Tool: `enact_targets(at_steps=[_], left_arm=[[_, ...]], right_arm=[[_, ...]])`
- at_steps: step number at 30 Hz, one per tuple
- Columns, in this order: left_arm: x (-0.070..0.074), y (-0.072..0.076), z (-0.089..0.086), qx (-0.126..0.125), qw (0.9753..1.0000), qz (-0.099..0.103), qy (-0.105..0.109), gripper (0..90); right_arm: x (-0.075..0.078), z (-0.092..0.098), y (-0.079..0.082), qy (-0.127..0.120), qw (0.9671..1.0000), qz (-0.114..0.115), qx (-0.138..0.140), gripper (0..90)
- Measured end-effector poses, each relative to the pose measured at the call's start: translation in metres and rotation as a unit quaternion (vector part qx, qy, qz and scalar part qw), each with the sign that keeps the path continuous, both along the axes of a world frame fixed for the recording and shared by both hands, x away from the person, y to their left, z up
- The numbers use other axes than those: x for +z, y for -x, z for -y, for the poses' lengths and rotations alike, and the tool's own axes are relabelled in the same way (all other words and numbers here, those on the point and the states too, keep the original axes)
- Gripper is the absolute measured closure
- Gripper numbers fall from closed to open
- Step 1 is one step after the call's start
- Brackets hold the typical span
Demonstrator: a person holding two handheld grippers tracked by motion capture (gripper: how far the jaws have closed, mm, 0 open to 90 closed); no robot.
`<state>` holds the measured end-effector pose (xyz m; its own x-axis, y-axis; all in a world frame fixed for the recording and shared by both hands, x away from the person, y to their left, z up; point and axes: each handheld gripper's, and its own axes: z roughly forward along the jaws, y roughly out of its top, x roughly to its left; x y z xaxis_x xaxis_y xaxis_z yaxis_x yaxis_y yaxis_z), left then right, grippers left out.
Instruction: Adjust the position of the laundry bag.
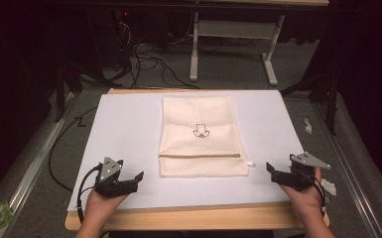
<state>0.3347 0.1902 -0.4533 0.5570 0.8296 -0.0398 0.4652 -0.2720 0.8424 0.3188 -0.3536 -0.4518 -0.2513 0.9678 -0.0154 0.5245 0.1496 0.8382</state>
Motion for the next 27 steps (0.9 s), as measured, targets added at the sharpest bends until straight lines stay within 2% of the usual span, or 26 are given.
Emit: enact_targets(at_steps=[2,4,5,6,7,8,10,12,14,16,17,23,24,27], left_arm=[[-0.003,-0.007,0.014,-0.003,0.9995,-0.023,0.021,22.9],[-0.005,-0.013,0.028,-0.012,0.999,-0.038,0.022,25.5],[-0.005,-0.013,0.028,-0.012,0.999,-0.038,0.022,27.8],[-0.007,-0.016,0.039,-0.02,0.9988,-0.042,0.014,27.8],[-0.008,-0.017,0.046,-0.023,0.9988,-0.043,0.007,33.6],[-0.01,-0.018,0.055,-0.026,0.9987,-0.045,-0.003,33.6],[-0.015,-0.022,0.071,-0.023,0.9981,-0.052,-0.025,37.0],[-0.021,-0.027,0.083,-0.026,0.9975,-0.061,-0.025,40.1],[-0.025,-0.029,0.091,-0.026,0.997,-0.062,-0.04,43.6],[-0.028,-0.031,0.096,-0.021,0.9964,-0.067,-0.048,45.4],[-0.028,-0.031,0.096,-0.019,0.9966,-0.067,-0.045,48.5],[-0.03,-0.027,0.091,-0.012,0.9974,-0.065,-0.028,76.4],[-0.03,-0.026,0.091,-0.017,0.9972,-0.066,-0.03,84.3],[-0.029,-0.023,0.091,-0.028,0.9969,-0.066,-0.032,86.2]], right_arm=[[-0.001,-0.003,-0.001,0.004,0.9999,0.0,0.011,8.0],[-0.002,-0.004,-0.002,0.005,0.9998,-0.001,0.017,8.4],[-0.002,-0.004,-0.002,0.005,0.9998,-0.001,0.017,8.4],[-0.002,-0.005,-0.002,0.005,0.9998,-0.001,0.02,8.5],[-0.003,-0.006,-0.002,0.006,0.9996,-0.002,0.027,9.0],[-0.003,-0.006,-0.002,0.006,0.9996,-0.002,0.027,9.0],[-0.004,-0.008,-0.003,0.009,0.9994,0.0,0.033,9.4],[-0.004,-0.009,-0.003,0.006,0.9994,-0.003,0.033,9.9],[-0.004,-0.01,-0.002,0.005,0.9992,-0.003,0.038,11.0],[-0.004,-0.011,-0.001,0.004,0.9992,-0.004,0.039,11.2],[-0.004,-0.011,-0.001,0.004,0.9992,-0.004,0.04,11.9],[-0.005,-0.013,-0.002,0.003,0.9988,-0.007,0.049,14.9],[-0.005,-0.014,-0.002,0.003,0.9987,-0.006,0.05,15.3],[-0.003,-0.014,0.0,-0.001,0.9988,0.001,0.05,15.9]])
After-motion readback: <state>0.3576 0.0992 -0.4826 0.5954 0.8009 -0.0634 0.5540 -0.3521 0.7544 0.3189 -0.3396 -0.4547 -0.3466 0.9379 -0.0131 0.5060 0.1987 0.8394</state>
